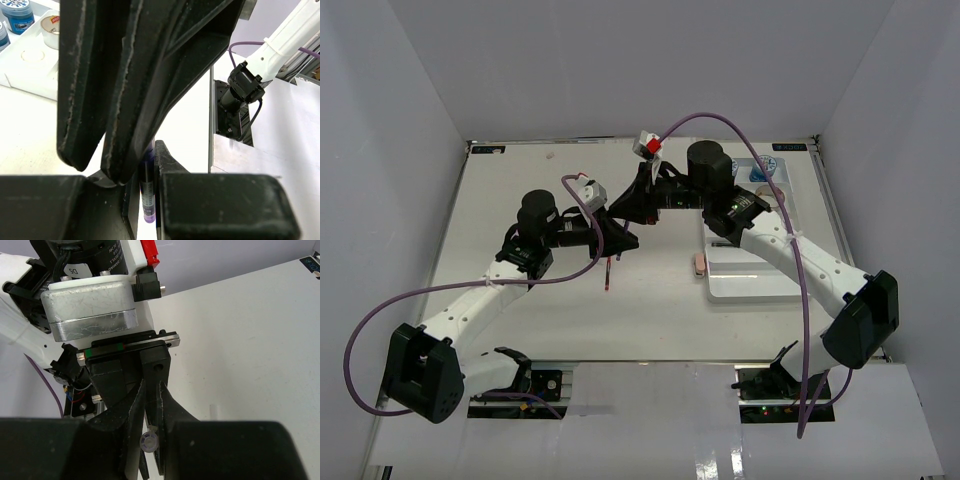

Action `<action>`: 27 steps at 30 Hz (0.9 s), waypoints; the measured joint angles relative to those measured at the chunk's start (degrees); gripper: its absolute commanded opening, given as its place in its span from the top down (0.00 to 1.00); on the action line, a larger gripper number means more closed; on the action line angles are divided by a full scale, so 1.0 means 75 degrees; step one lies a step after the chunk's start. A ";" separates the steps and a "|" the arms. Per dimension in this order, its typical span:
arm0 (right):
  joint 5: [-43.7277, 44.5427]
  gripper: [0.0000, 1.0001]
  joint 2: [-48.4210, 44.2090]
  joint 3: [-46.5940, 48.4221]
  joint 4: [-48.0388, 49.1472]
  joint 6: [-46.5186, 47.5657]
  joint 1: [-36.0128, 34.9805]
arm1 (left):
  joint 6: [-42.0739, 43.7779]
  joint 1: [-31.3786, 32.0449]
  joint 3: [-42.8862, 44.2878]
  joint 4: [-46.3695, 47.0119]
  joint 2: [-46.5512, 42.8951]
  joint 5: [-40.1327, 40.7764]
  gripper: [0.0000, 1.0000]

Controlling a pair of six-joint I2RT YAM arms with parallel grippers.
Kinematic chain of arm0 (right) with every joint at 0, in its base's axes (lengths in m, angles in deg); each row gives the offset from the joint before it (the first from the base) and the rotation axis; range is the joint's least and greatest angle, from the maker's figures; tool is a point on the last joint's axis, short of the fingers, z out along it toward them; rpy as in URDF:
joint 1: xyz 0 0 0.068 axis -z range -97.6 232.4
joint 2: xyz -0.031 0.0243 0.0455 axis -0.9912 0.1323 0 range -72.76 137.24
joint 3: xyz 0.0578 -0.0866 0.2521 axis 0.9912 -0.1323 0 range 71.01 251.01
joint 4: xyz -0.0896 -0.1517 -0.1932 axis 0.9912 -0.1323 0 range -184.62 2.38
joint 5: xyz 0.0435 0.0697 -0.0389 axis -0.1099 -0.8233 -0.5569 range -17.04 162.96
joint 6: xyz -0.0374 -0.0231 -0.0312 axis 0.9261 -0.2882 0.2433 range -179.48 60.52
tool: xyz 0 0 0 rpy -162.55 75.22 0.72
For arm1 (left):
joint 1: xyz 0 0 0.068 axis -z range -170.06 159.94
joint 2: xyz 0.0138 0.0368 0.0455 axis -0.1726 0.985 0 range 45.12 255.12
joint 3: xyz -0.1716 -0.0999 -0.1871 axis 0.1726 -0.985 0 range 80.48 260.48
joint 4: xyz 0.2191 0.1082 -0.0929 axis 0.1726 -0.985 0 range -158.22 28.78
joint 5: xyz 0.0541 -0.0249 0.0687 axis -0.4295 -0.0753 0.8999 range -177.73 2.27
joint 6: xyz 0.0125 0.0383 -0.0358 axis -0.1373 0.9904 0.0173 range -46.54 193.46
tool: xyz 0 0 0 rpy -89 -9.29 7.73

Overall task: Sort the stationery into containers
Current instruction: Close the pen cap on the pen.

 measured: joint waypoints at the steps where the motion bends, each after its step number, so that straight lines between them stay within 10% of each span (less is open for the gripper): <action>1: 0.0000 0.92 0.0000 0.0003 -0.0003 0.0009 0.0000 | -0.0006 0.0000 0.0000 0.0003 0.0000 0.0003 1.00; 22: 0.0455 0.92 0.0006 -0.0233 0.0277 -0.0093 0.0020 | -0.0125 0.0009 -0.0140 0.0259 -0.0003 0.0595 1.00; 27: 0.0635 0.92 -0.0017 -0.0277 0.0058 -0.0303 -0.0003 | -0.0102 0.0009 -0.0373 0.0262 -0.0015 0.0562 0.83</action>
